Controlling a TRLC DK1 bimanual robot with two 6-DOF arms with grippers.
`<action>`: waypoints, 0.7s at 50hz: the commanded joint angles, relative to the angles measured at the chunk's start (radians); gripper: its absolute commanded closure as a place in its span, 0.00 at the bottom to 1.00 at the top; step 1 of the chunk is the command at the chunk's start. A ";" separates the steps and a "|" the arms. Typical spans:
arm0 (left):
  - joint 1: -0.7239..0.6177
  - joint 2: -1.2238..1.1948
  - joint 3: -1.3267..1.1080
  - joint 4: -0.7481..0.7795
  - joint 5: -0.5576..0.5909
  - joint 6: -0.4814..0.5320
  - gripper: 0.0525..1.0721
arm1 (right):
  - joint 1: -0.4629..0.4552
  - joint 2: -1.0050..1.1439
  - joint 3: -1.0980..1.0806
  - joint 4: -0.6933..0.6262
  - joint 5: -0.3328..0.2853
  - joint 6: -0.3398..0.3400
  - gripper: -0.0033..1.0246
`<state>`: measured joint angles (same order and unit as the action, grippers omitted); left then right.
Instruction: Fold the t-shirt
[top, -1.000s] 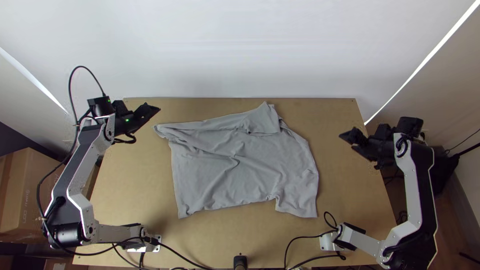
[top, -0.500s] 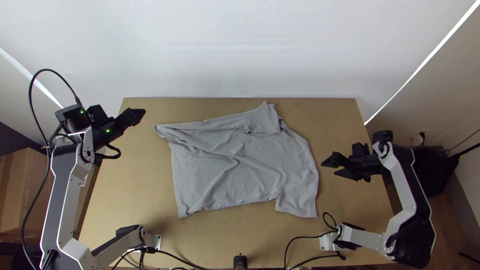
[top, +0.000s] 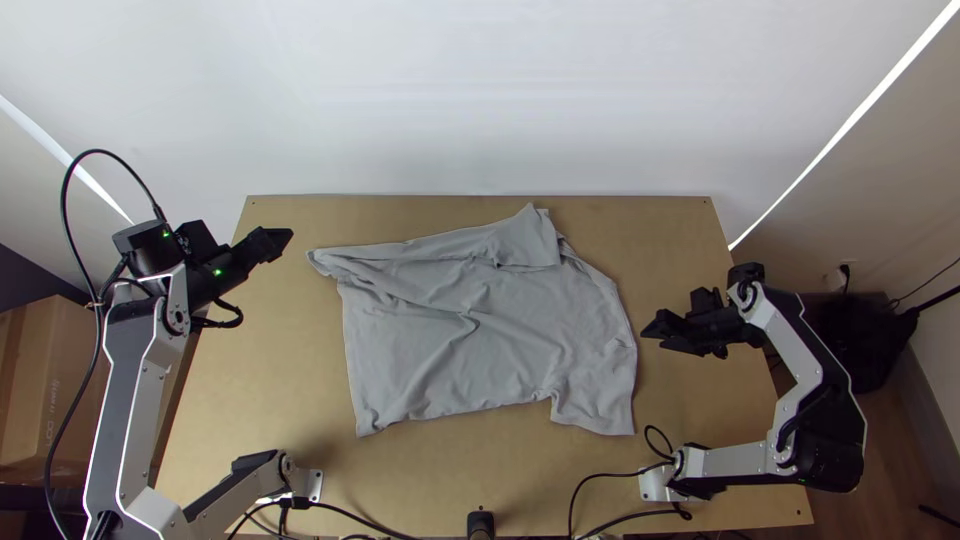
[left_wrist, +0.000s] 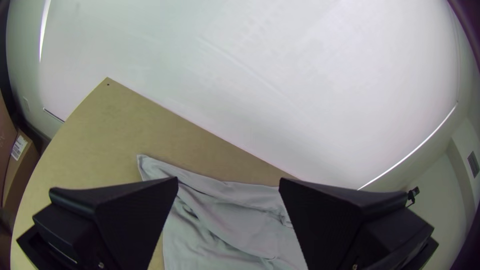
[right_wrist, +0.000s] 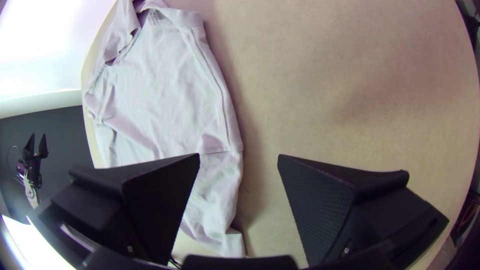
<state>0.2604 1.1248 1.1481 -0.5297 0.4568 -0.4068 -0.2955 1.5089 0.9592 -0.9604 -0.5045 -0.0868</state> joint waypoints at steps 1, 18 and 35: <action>0.011 -0.023 -0.019 -0.001 0.011 0.017 0.05 | 0.019 0.030 -0.030 0.011 0.012 0.001 0.33; 0.016 -0.025 -0.037 -0.001 0.010 0.028 0.05 | 0.079 0.070 -0.050 0.049 0.020 0.033 0.33; 0.023 -0.028 -0.047 -0.001 0.010 0.048 0.05 | 0.131 0.088 -0.076 0.121 0.026 0.094 0.51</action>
<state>0.2714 1.1164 1.1271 -0.5301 0.4568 -0.3805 -0.1776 1.5787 0.9119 -0.8513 -0.4824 -0.0219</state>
